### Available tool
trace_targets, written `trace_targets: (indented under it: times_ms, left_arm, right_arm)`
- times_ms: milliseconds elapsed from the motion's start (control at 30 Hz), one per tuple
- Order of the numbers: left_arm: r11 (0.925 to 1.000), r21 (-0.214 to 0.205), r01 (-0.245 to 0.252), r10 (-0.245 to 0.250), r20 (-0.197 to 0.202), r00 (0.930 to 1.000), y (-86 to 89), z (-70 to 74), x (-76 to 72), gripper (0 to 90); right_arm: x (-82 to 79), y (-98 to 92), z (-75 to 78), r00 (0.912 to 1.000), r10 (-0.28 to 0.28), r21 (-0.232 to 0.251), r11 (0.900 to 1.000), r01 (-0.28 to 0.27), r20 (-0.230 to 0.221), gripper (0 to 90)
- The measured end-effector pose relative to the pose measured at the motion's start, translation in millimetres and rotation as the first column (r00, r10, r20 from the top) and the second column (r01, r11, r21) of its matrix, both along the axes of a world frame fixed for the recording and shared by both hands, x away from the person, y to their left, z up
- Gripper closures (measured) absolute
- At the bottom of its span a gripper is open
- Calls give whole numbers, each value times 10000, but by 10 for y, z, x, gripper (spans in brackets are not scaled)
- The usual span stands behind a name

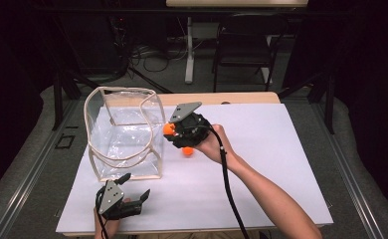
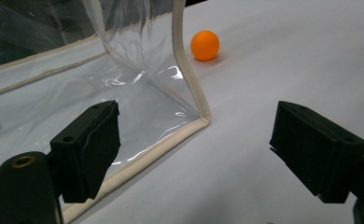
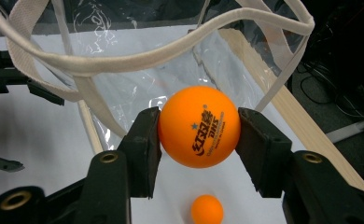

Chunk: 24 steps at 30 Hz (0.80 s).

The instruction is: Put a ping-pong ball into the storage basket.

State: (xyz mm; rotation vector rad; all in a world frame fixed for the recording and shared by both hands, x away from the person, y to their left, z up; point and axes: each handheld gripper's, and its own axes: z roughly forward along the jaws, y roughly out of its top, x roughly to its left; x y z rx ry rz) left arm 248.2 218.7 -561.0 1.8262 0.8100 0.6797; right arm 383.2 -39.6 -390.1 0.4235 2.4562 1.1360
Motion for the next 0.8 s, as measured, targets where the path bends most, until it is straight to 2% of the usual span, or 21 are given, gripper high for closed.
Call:
trace_targets:
  times_ms: [300, 467, 800]
  left_arm:
    - [10000, 27, 62, -62, -60, 10000, -7, -10, 17, 156]
    - [10000, 6, 46, -46, 49, 10000, -4, 7, -3, 156]
    - [10000, -26, 25, -25, -4, 10000, -1, -2, 8, 156]
  right_arm:
    - [107, 40, 58, 9999, -158, -62, 9999, 158, 0, 510]
    - [134, 42, 95, 9997, -263, 14, 9997, 263, -16, 510]
    - [170, 84, 183, 9996, -280, 51, 9996, 280, 35, 510]
